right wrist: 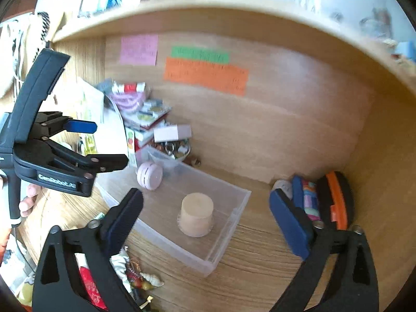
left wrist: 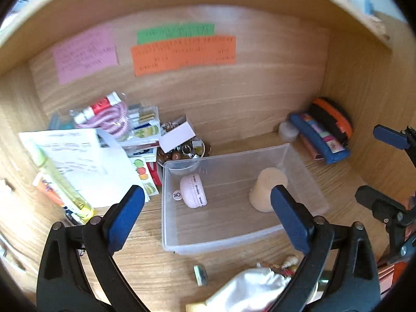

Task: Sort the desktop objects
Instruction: 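Lift both open tools up and away from the clear box, then grasp the yellow sunscreen tube with left tool while right grasps dark green spray bottle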

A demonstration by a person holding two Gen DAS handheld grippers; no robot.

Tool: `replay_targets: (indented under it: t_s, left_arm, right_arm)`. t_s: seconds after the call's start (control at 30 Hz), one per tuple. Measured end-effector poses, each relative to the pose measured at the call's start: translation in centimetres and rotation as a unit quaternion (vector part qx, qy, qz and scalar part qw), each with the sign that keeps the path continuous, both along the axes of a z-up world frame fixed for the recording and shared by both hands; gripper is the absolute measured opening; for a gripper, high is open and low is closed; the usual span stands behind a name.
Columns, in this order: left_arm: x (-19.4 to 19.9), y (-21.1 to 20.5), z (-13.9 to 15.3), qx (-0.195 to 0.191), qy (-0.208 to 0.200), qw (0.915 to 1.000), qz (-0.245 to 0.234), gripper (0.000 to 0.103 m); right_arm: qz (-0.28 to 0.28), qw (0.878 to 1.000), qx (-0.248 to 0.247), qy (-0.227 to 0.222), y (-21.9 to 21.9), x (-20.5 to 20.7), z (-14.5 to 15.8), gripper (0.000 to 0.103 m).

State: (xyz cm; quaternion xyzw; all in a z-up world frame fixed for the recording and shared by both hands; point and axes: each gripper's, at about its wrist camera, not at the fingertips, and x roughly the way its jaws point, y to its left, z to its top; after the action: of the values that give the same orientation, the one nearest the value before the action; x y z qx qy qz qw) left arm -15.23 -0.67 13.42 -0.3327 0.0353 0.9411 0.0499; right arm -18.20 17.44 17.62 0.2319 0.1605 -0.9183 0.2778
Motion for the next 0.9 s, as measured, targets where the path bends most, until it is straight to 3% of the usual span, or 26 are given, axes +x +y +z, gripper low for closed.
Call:
replay_targets:
  t_s: [0.13,0.23,0.43,0.7,0.9]
  left_arm:
    - [2.8,-0.4,0.0,0.005,0.015,0.9999,-0.002,0.099]
    - [4.7,-0.9,-0.4,0.007,0.021,0.9998,0.002,0.1]
    - [8.0,-1.6,-2.7,-0.012,0.023,0.9994,0.025,0.1]
    - [10.6,-2.2,-8.0,-0.024,-0.016,0.9987,0.041,0.1]
    - [11.8,-3.2,-11.3,0.011,-0.044,0.9972,0.059,0.1]
  right_arm:
    - [0.004,0.999,-0.019,0.027,1.3,3.2,0.5,0.102]
    - [0.01,0.999,-0.036,0.023,1.9,4.6,0.2,0.103]
    - [0.002,0.998,-0.056,-0.015,3.3,6.0,-2.3,0.103]
    - [0.002,0.995,-0.067,-0.071,5.3,7.3,-7.2,0.102]
    - [-0.008,0.989,-0.08,-0.122,6.8,7.8,-10.8,0.096]
